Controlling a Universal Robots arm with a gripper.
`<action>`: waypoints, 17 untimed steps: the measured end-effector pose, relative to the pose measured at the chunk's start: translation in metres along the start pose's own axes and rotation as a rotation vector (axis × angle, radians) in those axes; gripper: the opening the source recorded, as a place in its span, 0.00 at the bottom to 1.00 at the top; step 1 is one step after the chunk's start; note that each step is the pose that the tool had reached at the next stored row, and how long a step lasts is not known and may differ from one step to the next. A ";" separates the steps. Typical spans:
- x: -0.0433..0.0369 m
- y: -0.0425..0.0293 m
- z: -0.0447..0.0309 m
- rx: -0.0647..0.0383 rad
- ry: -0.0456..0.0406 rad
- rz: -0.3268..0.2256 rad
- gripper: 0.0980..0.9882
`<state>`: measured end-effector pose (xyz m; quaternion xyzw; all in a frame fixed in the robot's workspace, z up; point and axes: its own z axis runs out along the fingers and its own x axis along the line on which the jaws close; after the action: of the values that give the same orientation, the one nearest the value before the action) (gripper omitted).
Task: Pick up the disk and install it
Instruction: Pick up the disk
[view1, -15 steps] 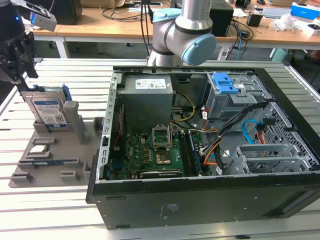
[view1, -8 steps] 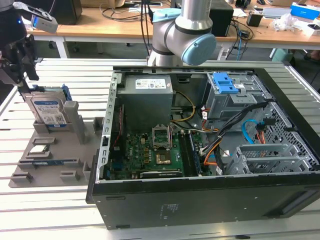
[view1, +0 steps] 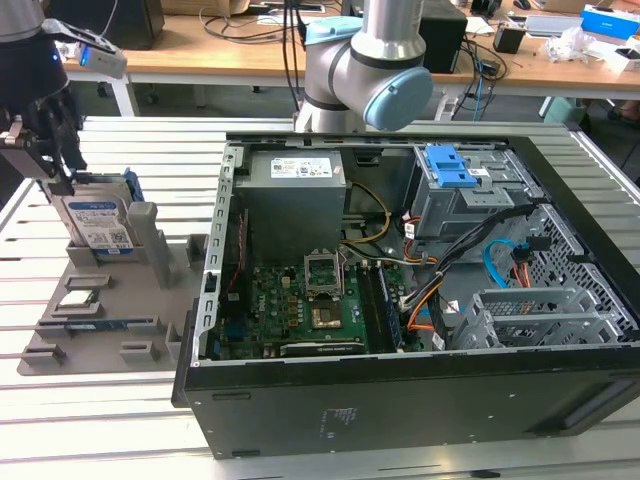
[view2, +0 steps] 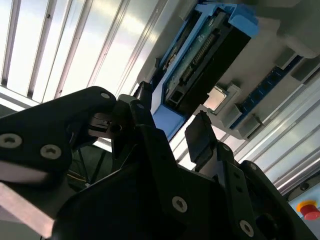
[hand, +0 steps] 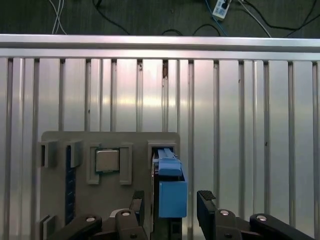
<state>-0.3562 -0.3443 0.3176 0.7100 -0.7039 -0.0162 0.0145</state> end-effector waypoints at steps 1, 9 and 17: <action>0.0000 -0.0012 0.0016 0.000 0.0010 0.000 0.50; 0.0001 -0.0063 0.0246 0.000 0.0054 -0.003 0.50; 0.0001 -0.0075 0.0327 0.000 0.0056 -0.004 0.50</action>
<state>-0.3502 -0.3443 0.2846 0.7114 -0.7025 -0.0144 0.0164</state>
